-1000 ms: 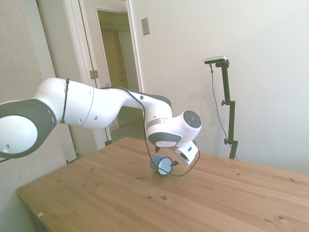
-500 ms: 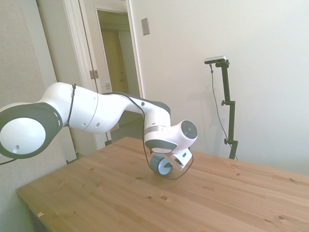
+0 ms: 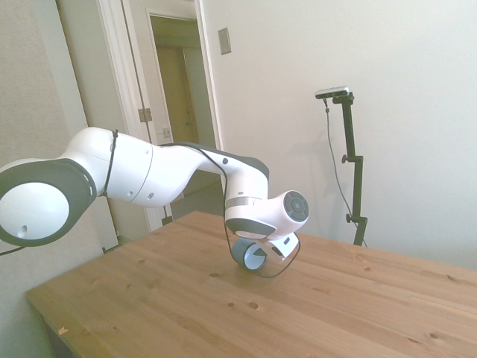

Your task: Flip the mug upright

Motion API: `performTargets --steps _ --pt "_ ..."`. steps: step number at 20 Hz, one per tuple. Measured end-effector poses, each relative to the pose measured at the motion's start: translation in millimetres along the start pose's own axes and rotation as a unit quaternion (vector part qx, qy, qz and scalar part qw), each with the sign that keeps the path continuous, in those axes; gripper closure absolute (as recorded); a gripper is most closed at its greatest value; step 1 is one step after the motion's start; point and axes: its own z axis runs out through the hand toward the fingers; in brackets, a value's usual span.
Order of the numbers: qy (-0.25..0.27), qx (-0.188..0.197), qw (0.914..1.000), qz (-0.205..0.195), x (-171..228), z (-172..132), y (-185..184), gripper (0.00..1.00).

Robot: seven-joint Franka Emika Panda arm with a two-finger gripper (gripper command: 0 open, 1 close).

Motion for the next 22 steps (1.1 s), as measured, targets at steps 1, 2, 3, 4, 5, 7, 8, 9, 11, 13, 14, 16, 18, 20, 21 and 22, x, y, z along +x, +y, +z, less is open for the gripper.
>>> performTargets --steps 1,2,3,4,5,7,8,9,11,13,14,16,18,20,21,22 --pt "-0.002 0.001 1.0 0.0 -0.7 1.0 1.2 0.0" --pt "-0.003 0.003 1.0 -0.001 -1.2 0.8 2.3 0.0" --pt "-0.002 0.007 1.0 -0.002 -1.3 -1.4 3.1 0.0" --pt "0.0 0.009 1.0 -0.003 -1.4 -4.8 3.9 0.0" --pt "0.001 0.011 0.9999 -0.004 -1.4 -8.9 4.6 0.0" --pt "0.001 0.014 0.9999 -0.002 -1.8 -15.8 6.2 0.0" --pt "0.0 0.015 0.9999 -0.001 -2.1 -17.8 7.3 0.0" --pt "0.0 0.015 0.9999 -0.001 -2.0 -18.6 8.2 0.0" --pt "-0.004 0.018 0.9998 0.0 -2.4 -17.6 8.9 1.0" --pt "-0.009 0.02 0.9998 0.001 -3.3 -16.5 9.3 1.0" --pt "-0.009 0.021 0.9997 0.001 -3.1 -17.2 10.1 1.0" --pt "-0.011 0.025 0.9996 0.003 -2.1 -20.8 12.6 1.0" --pt "-0.01 0.028 0.9995 0.006 -0.2 -25.8 15.6 1.0" --pt "-0.01 0.032 0.9994 0.007 1.0 -28.9 17.2 1.0" --pt "-0.012 0.034 0.9993 0.007 1.0 -29.5 17.8 1.0" --pt "-0.013 0.035 0.9993 0.008 1.5 -29.4 18.4 1.0"
